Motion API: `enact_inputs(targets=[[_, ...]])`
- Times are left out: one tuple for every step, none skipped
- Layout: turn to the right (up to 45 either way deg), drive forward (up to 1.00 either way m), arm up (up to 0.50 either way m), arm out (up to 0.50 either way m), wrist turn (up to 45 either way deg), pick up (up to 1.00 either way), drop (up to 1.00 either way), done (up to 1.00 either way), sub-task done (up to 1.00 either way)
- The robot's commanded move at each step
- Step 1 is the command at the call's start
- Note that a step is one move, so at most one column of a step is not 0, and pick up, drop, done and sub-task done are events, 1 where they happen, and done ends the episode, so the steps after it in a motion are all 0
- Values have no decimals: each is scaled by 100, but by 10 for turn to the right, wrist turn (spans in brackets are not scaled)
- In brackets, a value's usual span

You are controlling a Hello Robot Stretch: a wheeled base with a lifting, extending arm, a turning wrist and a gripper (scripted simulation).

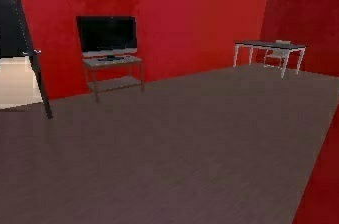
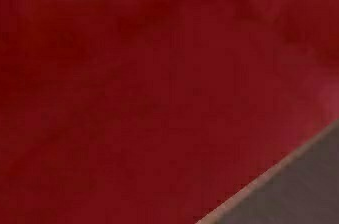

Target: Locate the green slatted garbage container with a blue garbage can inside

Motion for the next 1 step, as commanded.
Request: enact_inputs(targets=[[0, 65, 0, 0, 0, 0, 0, 0, 0]])
